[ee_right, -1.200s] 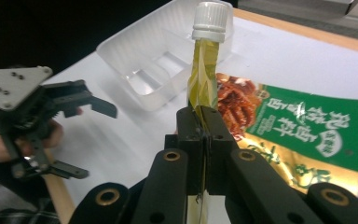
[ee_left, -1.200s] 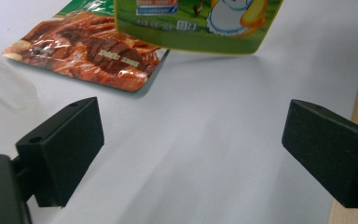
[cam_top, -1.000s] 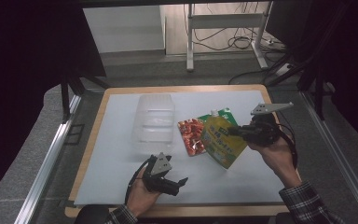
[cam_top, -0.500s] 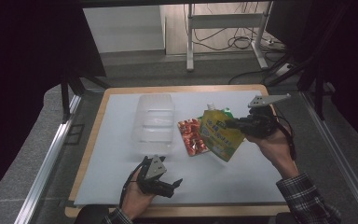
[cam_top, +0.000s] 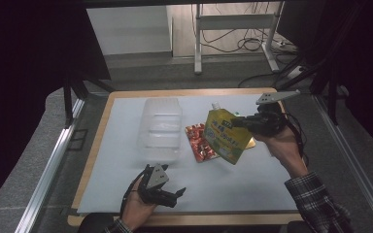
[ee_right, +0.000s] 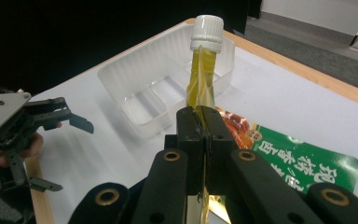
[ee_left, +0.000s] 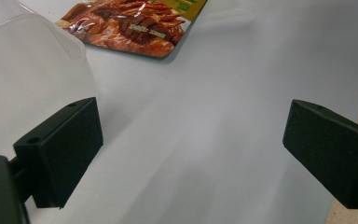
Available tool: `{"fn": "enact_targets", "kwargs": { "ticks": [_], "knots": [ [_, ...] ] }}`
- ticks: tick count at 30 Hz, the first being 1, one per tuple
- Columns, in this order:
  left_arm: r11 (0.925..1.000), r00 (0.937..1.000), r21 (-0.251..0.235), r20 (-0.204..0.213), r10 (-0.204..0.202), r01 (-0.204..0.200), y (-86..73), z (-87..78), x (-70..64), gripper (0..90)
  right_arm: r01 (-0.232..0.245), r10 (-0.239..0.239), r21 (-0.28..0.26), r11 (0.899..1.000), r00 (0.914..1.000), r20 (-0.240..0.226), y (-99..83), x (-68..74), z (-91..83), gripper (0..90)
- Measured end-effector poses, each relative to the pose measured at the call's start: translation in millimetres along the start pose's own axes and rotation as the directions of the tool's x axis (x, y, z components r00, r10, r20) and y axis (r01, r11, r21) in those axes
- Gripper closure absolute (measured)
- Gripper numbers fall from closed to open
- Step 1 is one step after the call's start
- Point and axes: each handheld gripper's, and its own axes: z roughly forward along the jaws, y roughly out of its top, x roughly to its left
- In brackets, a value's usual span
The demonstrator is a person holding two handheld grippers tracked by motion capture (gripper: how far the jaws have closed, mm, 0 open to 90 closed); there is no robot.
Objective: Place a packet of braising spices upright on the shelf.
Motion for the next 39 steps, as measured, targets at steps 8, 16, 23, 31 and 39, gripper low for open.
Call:
{"fn": "enact_targets", "kwargs": {
  "ticks": [8, 16, 23, 31, 39],
  "knots": [
    [1.0, 1.0, 0.007, -0.001, 0.002, -0.002, -3.5, -4.7, -0.6, 4.8, 0.016, -0.016, -0.013, 1.0, 0.9998, 0.008, 9.3, -1.0, 6.3, 87.2],
    [0.9999, 0.9999, 0.003, -0.002, -0.015, 0.015, -7.5, -9.2, 0.3, 4.9, 0.04, -0.04, -0.017, 0.999, 0.9992, 0.005, 22.4, -3.5, 18.5, 87.2],
    [0.9999, 0.9999, 0.007, -0.002, -0.011, 0.011, -8.6, -10.5, -0.5, 5.2, 0.052, -0.052, -0.025, 0.998, 0.9986, 0.008, 30.4, -7.1, 29.5, 87.1],
    [1.0, 1.0, 0.007, 0.0, -0.001, 0.001, -9.1, -9.8, -0.3, 5.1, 0.065, -0.065, -0.038, 0.997, 0.9979, 0.002, 43.5, -11.5, 43.1, 87.2],
    [1.0, 1.0, 0.003, 0.004, -0.008, 0.008, -9.7, -9.9, 0.2, 5.1, 0.069, -0.069, -0.036, 0.997, 0.9976, -0.008, 55.6, -17.4, 57.9, 87.2]
  ]
}}
